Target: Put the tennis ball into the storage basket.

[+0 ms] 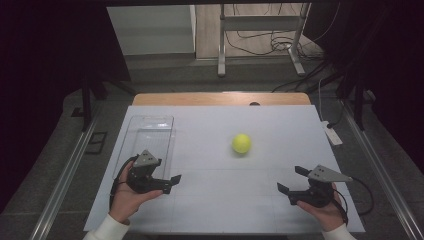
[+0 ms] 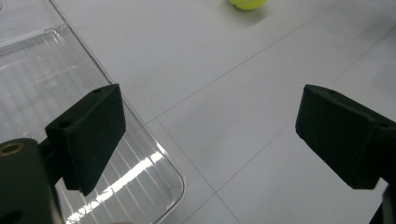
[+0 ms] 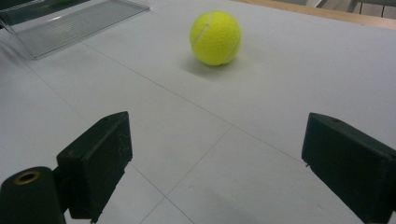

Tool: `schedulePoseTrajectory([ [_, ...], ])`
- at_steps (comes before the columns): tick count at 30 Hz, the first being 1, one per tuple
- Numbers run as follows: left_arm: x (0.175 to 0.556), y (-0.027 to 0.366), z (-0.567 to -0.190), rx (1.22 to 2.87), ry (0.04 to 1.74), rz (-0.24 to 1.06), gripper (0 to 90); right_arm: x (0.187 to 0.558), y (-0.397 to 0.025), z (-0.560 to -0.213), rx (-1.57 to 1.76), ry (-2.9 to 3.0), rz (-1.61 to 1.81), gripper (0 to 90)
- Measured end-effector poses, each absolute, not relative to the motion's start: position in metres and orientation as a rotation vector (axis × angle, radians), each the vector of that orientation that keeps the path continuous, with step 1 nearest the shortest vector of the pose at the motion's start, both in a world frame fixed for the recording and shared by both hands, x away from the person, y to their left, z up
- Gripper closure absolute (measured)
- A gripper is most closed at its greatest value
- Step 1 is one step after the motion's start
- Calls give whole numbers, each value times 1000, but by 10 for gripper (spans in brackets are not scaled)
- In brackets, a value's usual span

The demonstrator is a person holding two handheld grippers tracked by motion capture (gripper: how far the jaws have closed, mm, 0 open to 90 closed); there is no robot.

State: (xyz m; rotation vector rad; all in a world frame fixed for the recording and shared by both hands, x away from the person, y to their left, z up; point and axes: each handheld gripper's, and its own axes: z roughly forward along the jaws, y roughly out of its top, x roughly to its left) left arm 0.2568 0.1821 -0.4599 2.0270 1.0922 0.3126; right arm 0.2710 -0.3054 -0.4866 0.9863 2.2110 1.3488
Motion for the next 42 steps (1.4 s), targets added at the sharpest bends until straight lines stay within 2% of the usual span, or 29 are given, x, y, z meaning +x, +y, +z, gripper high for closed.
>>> schedulePoseTrajectory([
  [42,296,127,-431,2123,1027,333,107,270,-307,-488,988,2207,1332,96],
])
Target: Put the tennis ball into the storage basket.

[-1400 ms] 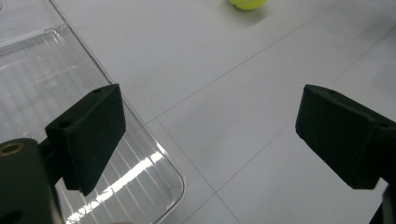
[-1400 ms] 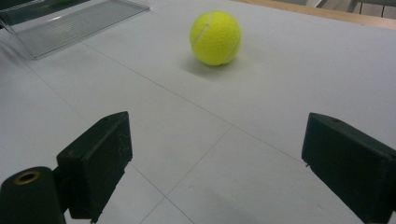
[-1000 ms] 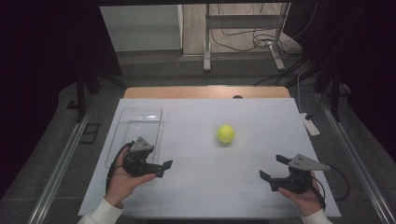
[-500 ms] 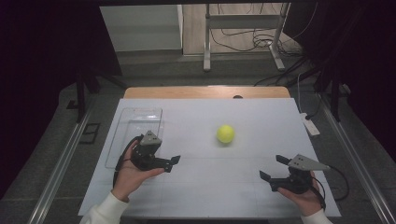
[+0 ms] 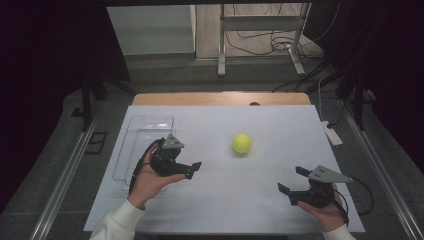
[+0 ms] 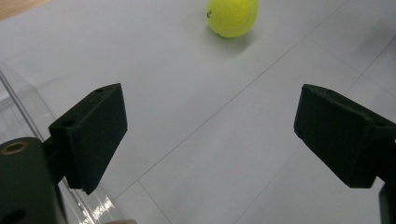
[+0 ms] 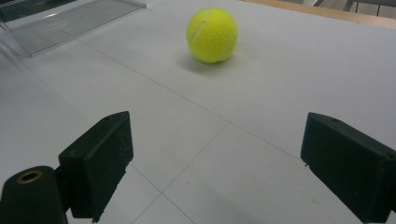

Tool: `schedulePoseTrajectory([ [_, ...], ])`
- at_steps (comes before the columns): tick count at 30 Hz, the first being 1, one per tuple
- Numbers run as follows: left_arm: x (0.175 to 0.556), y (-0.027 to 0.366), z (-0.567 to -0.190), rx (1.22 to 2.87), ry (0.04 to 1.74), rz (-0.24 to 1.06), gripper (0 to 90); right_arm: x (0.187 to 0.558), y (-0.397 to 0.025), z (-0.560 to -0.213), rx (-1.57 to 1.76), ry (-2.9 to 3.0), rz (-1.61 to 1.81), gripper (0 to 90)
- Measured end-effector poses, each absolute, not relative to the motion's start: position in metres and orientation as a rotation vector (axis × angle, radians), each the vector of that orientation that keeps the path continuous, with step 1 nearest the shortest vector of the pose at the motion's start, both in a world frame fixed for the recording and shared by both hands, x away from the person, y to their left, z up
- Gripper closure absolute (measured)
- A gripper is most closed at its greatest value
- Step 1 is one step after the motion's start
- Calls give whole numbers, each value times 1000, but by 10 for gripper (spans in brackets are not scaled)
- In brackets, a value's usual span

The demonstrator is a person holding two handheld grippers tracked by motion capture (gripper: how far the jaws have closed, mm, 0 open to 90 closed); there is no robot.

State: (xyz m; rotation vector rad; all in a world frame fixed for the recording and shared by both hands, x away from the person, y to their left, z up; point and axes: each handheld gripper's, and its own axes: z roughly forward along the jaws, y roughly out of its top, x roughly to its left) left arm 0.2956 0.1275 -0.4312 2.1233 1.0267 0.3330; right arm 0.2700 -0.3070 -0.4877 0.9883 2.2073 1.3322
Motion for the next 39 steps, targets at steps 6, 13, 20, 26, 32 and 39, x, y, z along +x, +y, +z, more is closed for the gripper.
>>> schedulePoseTrajectory([
  [6,300,120,-429,2135,1007,337,107,271,-307,-489,992,2211,1327,97],
  [13,305,110,-428,2149,985,324,106,271,-307,-490,992,2213,1326,97],
  [20,308,104,-428,2160,976,312,106,272,-307,-490,997,2213,1320,98],
  [26,313,97,-430,2175,966,301,106,272,-307,-491,1002,2215,1317,99],
  [32,317,90,-430,2185,951,292,106,272,-308,-491,1002,2216,1317,99],
  [39,321,82,-429,2190,941,275,105,272,-308,-491,1005,2217,1315,99],
])
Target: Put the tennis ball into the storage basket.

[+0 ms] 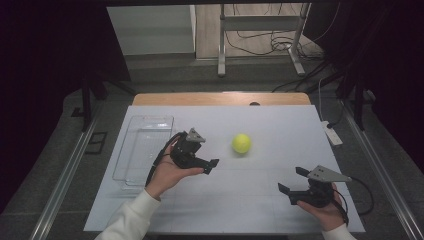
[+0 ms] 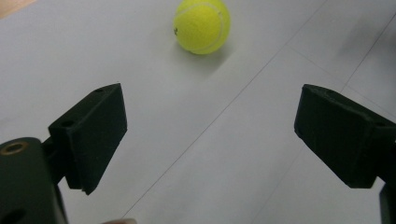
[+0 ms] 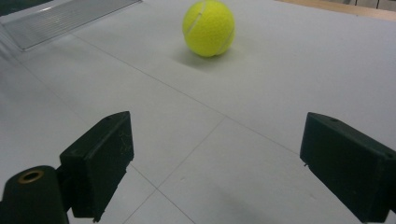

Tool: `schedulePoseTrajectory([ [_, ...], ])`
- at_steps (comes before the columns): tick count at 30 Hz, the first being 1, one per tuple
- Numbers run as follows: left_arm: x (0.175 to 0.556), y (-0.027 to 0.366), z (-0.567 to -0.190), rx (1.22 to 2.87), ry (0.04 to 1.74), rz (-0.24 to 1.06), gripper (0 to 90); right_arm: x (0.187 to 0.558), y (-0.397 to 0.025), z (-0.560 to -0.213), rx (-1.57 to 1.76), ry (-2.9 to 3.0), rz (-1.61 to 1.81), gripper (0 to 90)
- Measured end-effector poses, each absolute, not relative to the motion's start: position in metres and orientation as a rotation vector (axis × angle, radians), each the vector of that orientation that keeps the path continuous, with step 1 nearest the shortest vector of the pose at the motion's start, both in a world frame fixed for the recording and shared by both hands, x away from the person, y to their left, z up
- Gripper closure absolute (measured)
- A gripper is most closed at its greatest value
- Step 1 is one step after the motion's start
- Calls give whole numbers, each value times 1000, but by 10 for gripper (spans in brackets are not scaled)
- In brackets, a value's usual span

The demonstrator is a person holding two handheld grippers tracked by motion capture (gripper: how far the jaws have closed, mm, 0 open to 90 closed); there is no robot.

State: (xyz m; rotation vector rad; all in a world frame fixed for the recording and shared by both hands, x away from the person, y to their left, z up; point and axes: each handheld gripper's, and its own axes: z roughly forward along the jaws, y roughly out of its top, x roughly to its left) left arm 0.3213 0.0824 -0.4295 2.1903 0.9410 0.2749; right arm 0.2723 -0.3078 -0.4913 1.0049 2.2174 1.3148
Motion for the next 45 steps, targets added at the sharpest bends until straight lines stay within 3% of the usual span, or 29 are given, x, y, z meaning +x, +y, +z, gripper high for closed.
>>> schedulePoseTrajectory([
  [45,352,48,-434,2225,913,239,104,274,-309,-493,999,2226,1306,100],
])
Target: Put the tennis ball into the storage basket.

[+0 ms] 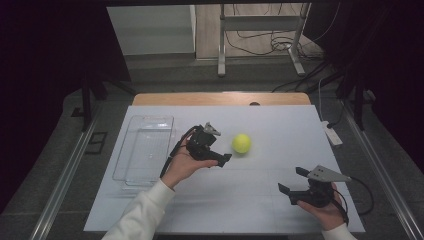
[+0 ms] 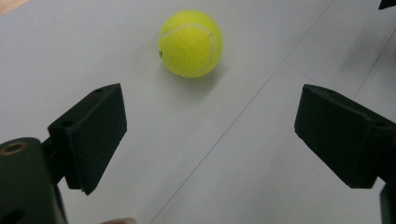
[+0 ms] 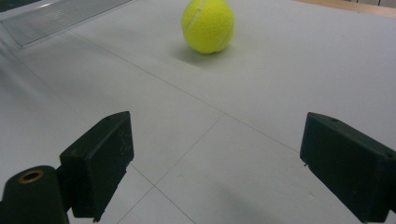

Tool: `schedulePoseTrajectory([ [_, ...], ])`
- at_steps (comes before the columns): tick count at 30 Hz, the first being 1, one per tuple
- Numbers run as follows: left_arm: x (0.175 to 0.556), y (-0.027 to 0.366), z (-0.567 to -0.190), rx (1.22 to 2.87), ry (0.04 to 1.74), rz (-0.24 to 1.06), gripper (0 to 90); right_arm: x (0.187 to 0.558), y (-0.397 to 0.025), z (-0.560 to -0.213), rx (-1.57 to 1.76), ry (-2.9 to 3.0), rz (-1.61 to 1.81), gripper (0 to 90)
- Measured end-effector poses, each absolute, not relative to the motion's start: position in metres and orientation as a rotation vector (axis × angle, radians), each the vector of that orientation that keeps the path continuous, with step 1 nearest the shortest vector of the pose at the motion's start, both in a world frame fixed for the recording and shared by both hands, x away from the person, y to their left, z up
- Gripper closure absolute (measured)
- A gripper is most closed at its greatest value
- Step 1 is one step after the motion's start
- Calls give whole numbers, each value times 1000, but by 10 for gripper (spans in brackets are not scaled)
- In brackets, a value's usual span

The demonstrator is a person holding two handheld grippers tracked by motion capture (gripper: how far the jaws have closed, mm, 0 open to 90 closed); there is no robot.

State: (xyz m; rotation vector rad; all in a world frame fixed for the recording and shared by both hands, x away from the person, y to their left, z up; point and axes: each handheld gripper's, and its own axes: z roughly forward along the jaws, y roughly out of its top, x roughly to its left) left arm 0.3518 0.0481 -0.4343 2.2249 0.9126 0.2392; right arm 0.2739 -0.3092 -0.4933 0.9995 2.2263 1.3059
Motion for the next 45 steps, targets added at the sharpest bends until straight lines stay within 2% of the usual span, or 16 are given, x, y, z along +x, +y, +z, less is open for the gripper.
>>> schedulePoseTrajectory([
  [45,384,22,-442,2247,931,186,103,275,-310,-495,1007,2228,1304,100],
])
